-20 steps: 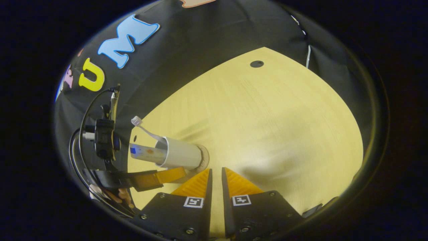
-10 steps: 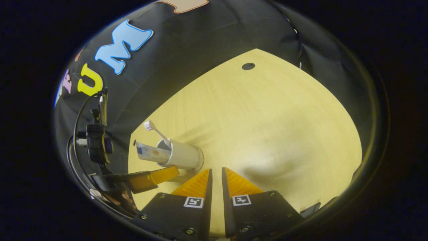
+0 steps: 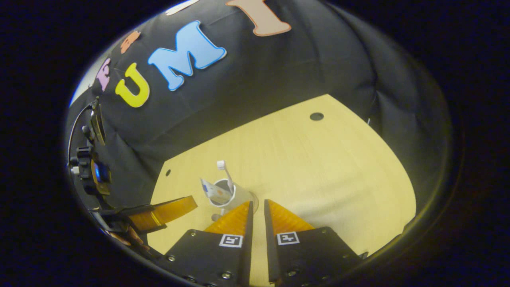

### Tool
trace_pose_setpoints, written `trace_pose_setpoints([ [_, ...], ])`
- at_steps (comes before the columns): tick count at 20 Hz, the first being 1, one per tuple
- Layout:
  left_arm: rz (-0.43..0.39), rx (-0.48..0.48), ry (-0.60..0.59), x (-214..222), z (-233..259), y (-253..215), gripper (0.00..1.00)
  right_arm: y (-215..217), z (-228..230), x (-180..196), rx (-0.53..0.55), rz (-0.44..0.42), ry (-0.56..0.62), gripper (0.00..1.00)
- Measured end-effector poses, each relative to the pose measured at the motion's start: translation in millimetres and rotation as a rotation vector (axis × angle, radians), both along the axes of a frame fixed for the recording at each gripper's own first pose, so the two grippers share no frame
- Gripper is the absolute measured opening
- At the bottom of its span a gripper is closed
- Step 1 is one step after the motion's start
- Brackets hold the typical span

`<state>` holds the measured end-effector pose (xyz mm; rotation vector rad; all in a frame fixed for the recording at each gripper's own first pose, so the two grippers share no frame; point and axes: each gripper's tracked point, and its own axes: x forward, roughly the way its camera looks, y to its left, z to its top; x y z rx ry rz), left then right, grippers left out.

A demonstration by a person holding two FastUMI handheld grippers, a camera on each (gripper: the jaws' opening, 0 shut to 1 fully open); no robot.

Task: Put the toothbrush and toothpaste on the desktop into the cup, then pick up the cup and place it on the coaster on the desktop.

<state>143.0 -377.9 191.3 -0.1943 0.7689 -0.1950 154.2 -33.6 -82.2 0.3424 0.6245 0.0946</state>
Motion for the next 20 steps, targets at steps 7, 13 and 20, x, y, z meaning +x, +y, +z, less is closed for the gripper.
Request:
trace_pose_setpoints([
  [7,0.003,0.042,-0.402,-4.0,61.9,19.0,0.42,16.0,90.4,20.8,-0.173,0.019,-0.289,0.17],
  [13,0.073,0.170,-0.669,-21.1,107.2,48.7,0.41,22.8,141.6,25.8,-0.321,-0.001,-0.490,0.17],
  [20,0.118,0.128,-0.763,-33.7,125.2,46.1,0.65,19.5,153.4,20.0,-0.312,-0.026,-0.534,0.29],
])
